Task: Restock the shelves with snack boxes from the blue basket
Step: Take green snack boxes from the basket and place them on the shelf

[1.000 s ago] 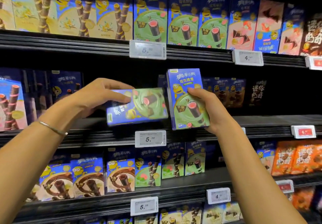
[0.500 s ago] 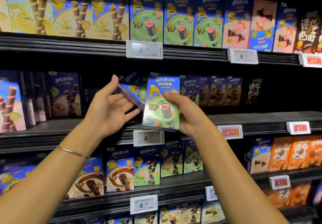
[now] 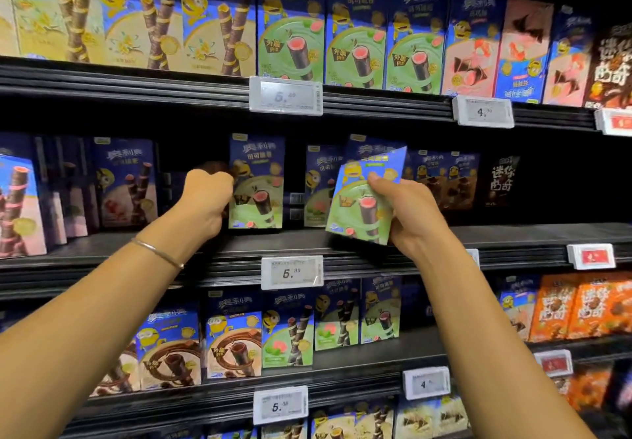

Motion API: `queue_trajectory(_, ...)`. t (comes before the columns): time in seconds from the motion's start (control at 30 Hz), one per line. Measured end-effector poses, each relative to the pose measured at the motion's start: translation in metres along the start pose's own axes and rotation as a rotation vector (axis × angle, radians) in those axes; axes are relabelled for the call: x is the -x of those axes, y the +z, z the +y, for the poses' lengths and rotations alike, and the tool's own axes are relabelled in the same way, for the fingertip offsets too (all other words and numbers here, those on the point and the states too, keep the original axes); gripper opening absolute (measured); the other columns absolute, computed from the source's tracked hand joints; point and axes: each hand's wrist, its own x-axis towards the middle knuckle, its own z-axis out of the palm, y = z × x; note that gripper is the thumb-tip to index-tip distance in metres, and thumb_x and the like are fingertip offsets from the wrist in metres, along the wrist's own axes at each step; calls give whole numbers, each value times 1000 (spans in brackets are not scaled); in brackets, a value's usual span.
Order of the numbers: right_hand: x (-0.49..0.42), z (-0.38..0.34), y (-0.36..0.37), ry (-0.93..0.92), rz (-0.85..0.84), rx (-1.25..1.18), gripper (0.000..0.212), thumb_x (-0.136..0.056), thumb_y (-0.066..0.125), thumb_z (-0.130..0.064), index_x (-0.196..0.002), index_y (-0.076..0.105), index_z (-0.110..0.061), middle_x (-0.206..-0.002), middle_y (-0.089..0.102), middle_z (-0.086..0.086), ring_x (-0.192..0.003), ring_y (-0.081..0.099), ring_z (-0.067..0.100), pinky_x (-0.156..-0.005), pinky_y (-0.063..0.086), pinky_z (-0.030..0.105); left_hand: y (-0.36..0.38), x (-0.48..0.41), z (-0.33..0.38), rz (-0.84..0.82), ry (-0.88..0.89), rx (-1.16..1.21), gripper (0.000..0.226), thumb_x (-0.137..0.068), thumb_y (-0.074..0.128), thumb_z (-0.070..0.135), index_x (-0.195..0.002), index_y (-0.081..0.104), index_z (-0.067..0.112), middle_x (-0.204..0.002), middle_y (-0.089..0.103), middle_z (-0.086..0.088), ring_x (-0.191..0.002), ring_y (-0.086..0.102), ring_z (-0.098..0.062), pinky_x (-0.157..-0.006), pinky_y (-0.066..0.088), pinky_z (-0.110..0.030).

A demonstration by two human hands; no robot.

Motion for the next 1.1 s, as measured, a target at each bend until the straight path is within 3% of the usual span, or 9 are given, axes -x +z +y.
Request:
queue_trajectory(0.07, -7, -1, -7, -39, 45, 60, 37, -94, 70, -14, -122, 60, 8, -114, 72, 24, -100, 73, 38, -87, 59, 56, 7, -2, -4, -4, -6, 12, 13, -98, 48, -8, -104, 58, -1, -83, 62, -13, -66, 63, -23, -37, 49, -23)
queue_trajectory(0.17, -13, 3, -13, -50, 65, 139, 41, -91, 74, -17, -123, 56, 3, -116, 71, 21, -101, 73, 36, -87, 58, 60, 17, -6, -10, -15, -31, 35, 15, -101, 48, -5, -101, 60, 3, -86, 62, -9, -67, 61, -19, -41, 50, -24)
queue_trajectory(0.27, -19, 13, -17, -56, 60, 220, 29, -92, 74, -22, -112, 61, -6, -108, 75, 12, -91, 76, 22, -75, 63, 40, 25, -9, -15, -12, -60, 28, 15, -100, 51, -6, -105, 63, 2, -97, 65, -14, -68, 61, -19, -51, 52, -27)
queue_trajectory(0.33, -23, 19, -20, -114, 71, 315, 21, -91, 75, -26, -104, 66, -11, -101, 77, 4, -76, 74, 4, -57, 55, 18, 29, -9, -16, -1, -66, 35, 16, -100, 58, -4, -114, 61, 3, -97, 63, -14, -66, 59, -17, -42, 50, -23)
queue_trajectory(0.43, -28, 23, -21, -154, 90, 373, 18, -90, 76, -29, -101, 67, -17, -95, 76, -3, -68, 71, -4, -48, 47, 10, 33, -10, -18, -20, -113, 30, 25, -100, 63, 4, -126, 61, 2, -102, 63, -12, -67, 57, -14, -48, 47, -28)
queue_trajectory(0.63, -37, 28, -16, -193, 117, 456, 25, -86, 80, -25, -105, 66, -17, -103, 76, 0, -95, 74, 15, -82, 60, 42, 38, -11, -14, -135, -125, -20, 34, -102, 66, 15, -135, 63, 7, -131, 68, -17, -107, 64, -30, -91, 53, -44)
queue_trajectory(0.8, -42, 31, -2, -159, 113, 607, 60, -84, 80, -24, -136, 54, -8, -136, 61, 12, -124, 59, 31, -103, 50, 51, 38, -9, -15, -231, -103, -113, 35, -100, 65, 5, -135, 62, 4, -132, 68, -16, -117, 64, -30, -96, 53, -45)
queue_trajectory(0.93, -44, 40, 8, -211, 196, 691, 47, -84, 81, -30, -117, 56, -8, -116, 66, 10, -105, 63, 27, -84, 54, 39, 35, -8, -17, -237, -65, -153, 36, -100, 66, 7, -135, 60, 4, -135, 65, -17, -127, 60, -33, -103, 52, -49)
queue_trajectory(1.1, -45, 48, 28, -275, 229, 809, 34, -82, 80, -36, -95, 55, -16, -91, 60, -3, -86, 61, 21, -71, 55, 37, 32, -9, -19, -245, -78, -173, 35, -99, 68, 12, -133, 61, 6, -134, 65, -17, -123, 60, -34, -91, 51, -46)
